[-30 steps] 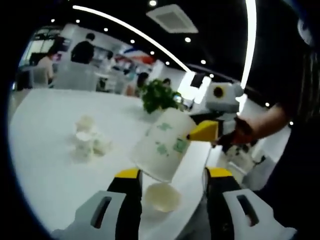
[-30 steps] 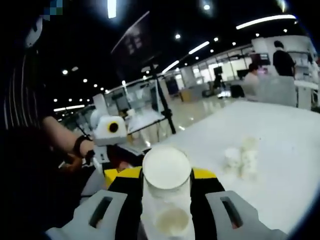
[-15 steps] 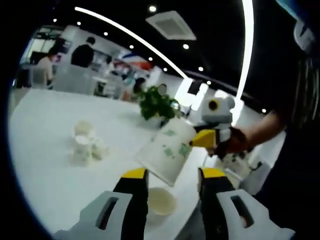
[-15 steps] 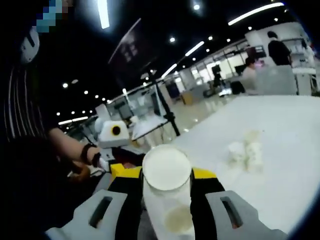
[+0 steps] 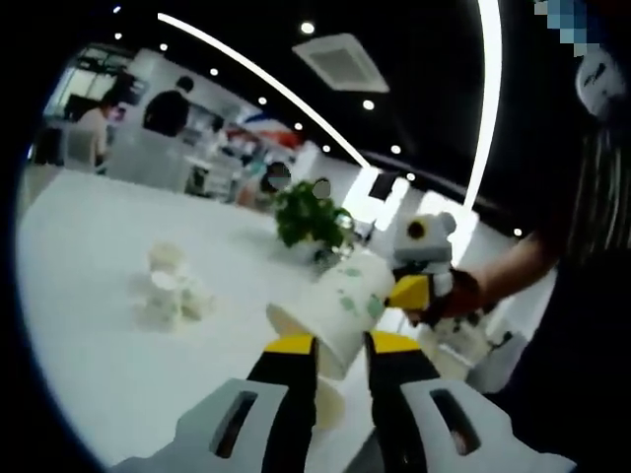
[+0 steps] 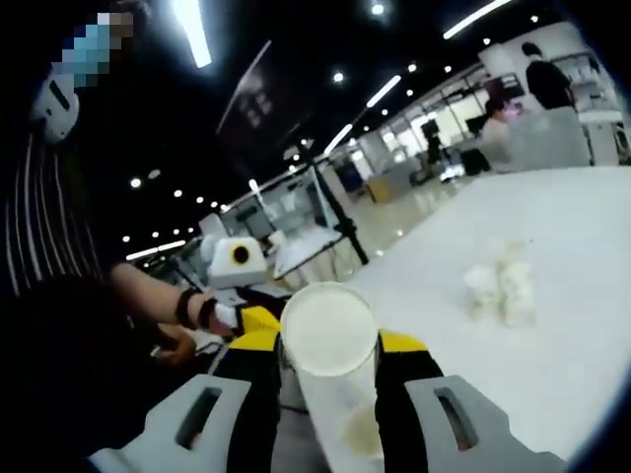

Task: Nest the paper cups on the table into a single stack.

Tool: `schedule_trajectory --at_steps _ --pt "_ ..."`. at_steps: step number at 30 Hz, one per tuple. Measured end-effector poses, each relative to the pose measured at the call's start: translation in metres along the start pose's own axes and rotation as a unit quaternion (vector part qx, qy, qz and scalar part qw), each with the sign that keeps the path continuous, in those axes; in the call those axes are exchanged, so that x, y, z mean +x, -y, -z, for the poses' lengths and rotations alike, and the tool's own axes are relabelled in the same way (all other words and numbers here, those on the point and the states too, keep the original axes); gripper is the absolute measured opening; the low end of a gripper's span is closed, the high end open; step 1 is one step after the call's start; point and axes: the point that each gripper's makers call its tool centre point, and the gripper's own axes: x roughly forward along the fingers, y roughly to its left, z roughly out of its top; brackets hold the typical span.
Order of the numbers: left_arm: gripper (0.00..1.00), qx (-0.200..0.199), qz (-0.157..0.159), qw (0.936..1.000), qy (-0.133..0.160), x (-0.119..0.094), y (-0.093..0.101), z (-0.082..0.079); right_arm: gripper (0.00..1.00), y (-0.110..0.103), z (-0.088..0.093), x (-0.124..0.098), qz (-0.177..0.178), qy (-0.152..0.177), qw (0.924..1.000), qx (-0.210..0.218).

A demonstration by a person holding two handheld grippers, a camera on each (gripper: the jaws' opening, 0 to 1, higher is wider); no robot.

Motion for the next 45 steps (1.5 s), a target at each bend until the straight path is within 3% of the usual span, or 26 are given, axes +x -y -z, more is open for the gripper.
schedule_trajectory --at_steps 11,19,30,45 --pt "0.13 -0.017 0.009 0.9998 0.000 -0.002 0.003 0.001 0.33 -0.001 0.008 0.000 -0.015 0.000 0.9993 0.034" --pt "0.10 -0.002 0.017 0.9998 -0.006 -0.002 0.007 0.003 0.33 0.002 0.019 -0.001 -0.025 -0.004 0.9976 0.064" --pt "0.00 -0.002 0.052 0.9985 -0.017 -0.002 0.023 0.006 0.34 0.004 0.024 0.001 -0.023 -0.011 0.9976 0.064" --pt "0.00 -0.001 0.048 0.9985 -0.025 0.000 0.021 0.003 0.32 0.005 0.025 -0.002 -0.022 -0.012 0.9988 0.041"
